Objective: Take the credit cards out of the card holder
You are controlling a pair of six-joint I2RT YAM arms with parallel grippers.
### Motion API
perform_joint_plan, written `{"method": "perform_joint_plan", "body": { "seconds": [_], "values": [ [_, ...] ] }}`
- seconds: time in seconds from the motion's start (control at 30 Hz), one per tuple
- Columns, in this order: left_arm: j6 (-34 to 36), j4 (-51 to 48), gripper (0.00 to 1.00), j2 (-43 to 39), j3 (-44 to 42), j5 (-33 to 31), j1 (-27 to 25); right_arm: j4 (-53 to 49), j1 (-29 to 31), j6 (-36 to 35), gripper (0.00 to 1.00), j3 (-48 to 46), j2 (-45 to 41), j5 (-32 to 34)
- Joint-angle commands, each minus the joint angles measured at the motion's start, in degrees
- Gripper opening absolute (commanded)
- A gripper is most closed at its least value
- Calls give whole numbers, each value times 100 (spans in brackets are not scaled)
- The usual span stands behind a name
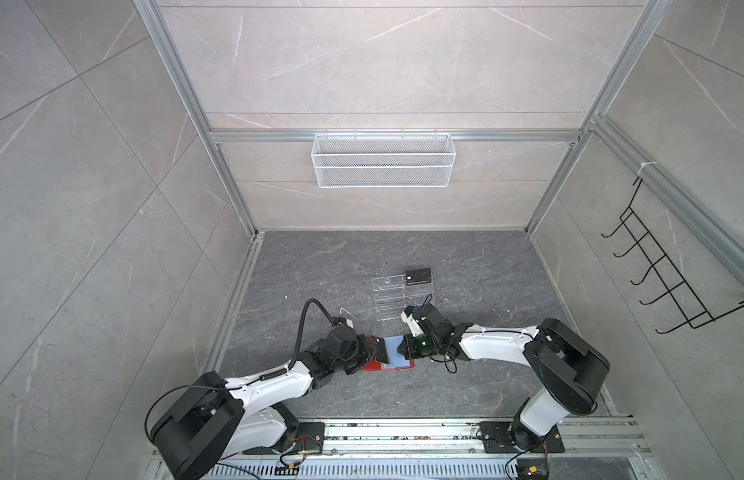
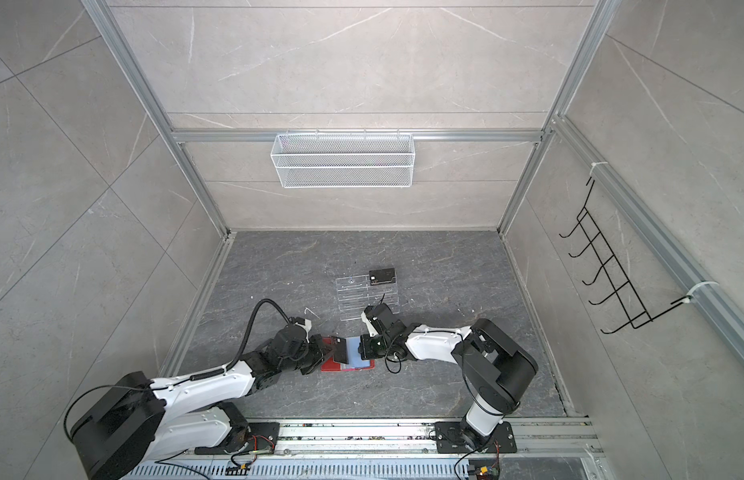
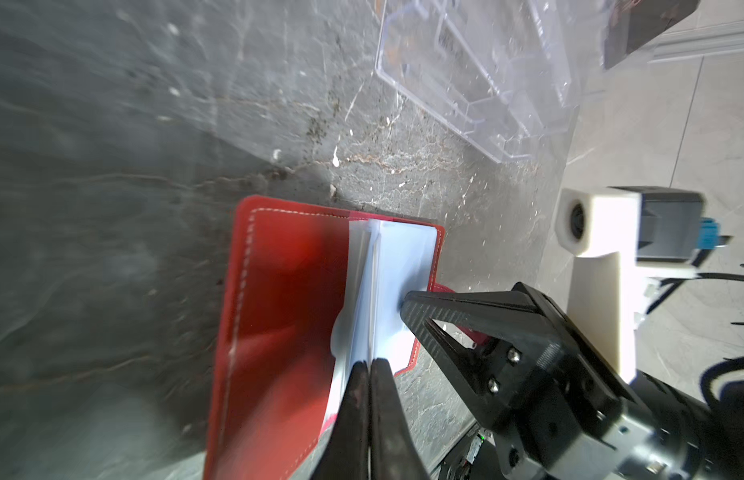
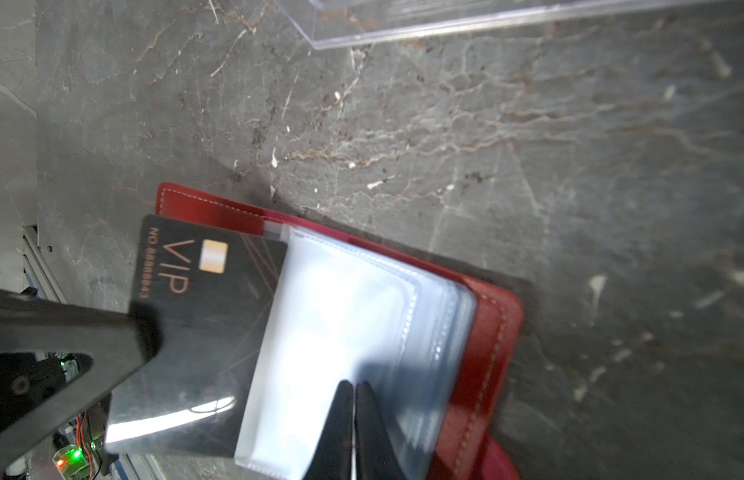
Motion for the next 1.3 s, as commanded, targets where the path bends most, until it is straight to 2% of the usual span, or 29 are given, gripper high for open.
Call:
{"method": "perform_joint_plan", "body": {
  "seconds": [0.0, 0.13, 0.2, 0.3, 0.33, 0.4, 0.5, 0.7, 1.0, 1.27],
  "values": [
    [306, -1007, 0, -573, 190, -314, -17, -458, 48, 53, 12, -28, -21, 140],
    [678, -1522, 0, -1207, 783, -371, 83, -725, 43, -92, 33, 371, -881, 212],
    [782, -1413, 0, -1365, 996, -289, 178, -1011, -1, -238, 46, 643, -1337, 406],
    [760, -666, 0, -1342, 1128, 86, 401, -1186, -434, -265, 59, 907, -1883, 254],
    [721, -346, 0, -1244, 1188, 222, 475, -1180, -699, -223, 73, 961, -2033, 12],
    [606, 290, 0, -917, 1340, 534, 591, -1075, -1212, -36, 79, 1021, -2293, -439],
    [335, 1314, 0, -278, 1669, 1012, 659, -858, -1827, 131, 80, 1146, -2471, -1153],
    [-326, 2954, 0, 890, 2408, 1730, 652, -248, -2350, 635, 76, 1250, -2372, -2176],
    [-584, 3497, 0, 1479, 2726, 1945, 614, 856, -2443, 1255, 61, 988, -2320, -2685],
    [-670, 3740, 0, 1612, 2743, 1997, 589, 1398, -2443, 1600, 40, 883, -2082, -2925]
  ]
}}
